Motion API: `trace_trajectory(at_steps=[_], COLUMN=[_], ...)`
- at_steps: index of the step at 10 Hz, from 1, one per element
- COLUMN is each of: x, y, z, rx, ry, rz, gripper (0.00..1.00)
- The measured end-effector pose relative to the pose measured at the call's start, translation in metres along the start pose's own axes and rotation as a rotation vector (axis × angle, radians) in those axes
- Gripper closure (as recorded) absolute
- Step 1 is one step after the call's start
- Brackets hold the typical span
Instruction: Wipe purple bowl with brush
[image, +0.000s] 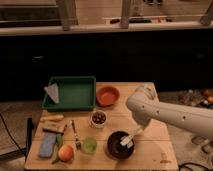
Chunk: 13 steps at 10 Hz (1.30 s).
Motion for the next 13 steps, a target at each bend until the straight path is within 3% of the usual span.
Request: trace_trajectory(at_steps=[4,8,11,13], x=[-0.021,-0.045,-0.023,-0.005], y=[-0.019,0.012,0.034,0.03], z=[-0.005,-0.006,0.001,0.001], rx=[0.033,0.025,-0.002,0.007], ry=[-0.024,-0.059,-0.037,-0.012], rz=[-0.062,-0.082,-0.011,0.024], gripper=[1.0,1.0,1.0,1.0])
